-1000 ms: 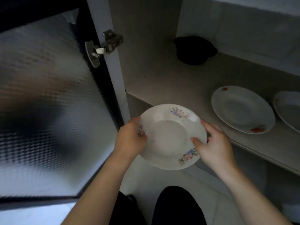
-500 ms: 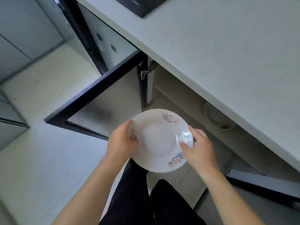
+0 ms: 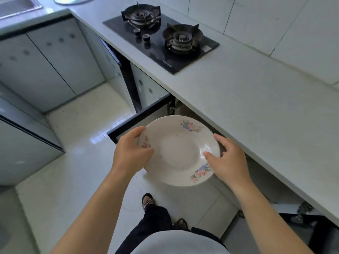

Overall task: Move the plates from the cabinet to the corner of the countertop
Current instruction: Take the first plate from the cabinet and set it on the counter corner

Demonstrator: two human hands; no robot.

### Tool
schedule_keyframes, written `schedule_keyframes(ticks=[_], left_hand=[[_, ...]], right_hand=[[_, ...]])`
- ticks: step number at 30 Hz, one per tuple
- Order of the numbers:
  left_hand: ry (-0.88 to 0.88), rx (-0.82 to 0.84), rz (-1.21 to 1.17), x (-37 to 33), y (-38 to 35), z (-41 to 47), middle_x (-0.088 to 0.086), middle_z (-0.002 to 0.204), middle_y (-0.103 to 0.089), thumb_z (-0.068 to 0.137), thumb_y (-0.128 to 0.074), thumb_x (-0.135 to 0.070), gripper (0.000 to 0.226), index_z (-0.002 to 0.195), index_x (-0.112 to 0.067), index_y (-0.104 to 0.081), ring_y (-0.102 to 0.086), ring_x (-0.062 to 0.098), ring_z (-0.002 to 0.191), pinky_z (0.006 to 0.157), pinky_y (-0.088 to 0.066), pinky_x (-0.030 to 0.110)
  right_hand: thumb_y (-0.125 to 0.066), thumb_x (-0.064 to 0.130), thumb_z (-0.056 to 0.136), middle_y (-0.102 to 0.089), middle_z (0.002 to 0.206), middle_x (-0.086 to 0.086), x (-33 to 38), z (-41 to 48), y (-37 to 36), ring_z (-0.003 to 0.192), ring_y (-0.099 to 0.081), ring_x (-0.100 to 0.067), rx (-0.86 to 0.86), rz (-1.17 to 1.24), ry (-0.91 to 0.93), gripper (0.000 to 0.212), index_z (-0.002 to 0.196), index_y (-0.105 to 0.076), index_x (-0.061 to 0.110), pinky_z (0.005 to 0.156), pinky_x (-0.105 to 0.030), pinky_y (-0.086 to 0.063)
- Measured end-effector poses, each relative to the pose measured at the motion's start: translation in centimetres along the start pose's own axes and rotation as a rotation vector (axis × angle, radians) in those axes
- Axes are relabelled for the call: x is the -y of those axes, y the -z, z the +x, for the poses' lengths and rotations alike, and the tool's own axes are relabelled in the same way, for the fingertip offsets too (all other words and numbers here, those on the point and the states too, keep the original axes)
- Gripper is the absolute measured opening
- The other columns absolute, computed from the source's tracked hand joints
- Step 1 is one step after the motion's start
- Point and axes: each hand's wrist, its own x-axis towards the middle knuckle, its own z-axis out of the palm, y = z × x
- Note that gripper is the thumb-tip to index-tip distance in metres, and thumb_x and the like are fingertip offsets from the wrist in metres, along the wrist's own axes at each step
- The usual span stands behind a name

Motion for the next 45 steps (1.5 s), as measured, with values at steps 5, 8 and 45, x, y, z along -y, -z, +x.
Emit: schedule_keyframes(ticks=[5,8,45], left_hand=[[0.006,-0.043,-0.021,1.6,4.4,-1.3,-0.013,0.099,-0.063,0.070,-0.061,-0.003,0.054,0.116,-0.032,-0.060,-0.063,0.016,0.079,0.059,-0.048,0.022],[-0.004,-0.084,-0.007,3.2,7.4,-1.6,-0.014,0.099,-0.065,0.071,-0.061,-0.003,0.050,0.110,-0.035,-0.060,-0.063,0.019,0.081,0.070,-0.052,0.032],[0.114,-0.502,-0.183,22.1,48.5,15.9,-0.010,0.116,-0.065,0.070,-0.071,-0.003,0.065,0.129,-0.025,-0.054,-0.068,0.014,0.091,0.089,-0.054,0.039]], right_hand=[[-0.070,0.017,0.078,-0.053,0.108,0.013,3.1,-1.9,-2.4,0.099,-0.061,-0.013,0.021,0.031,0.069,0.055,0.128,-0.051,0.027,0.079,-0.037,-0.058],[-0.071,0.016,0.077,-0.051,0.110,0.014,5.6,-2.5,-4.5,0.101,-0.059,-0.012,0.040,0.029,0.106,0.057,0.129,-0.050,0.026,0.082,-0.038,-0.057],[-0.070,0.009,0.079,-0.058,0.118,0.009,37.2,5.1,-45.7,0.059,-0.064,-0.002,0.376,0.170,0.330,0.054,0.128,-0.052,0.022,0.045,-0.009,-0.045]])
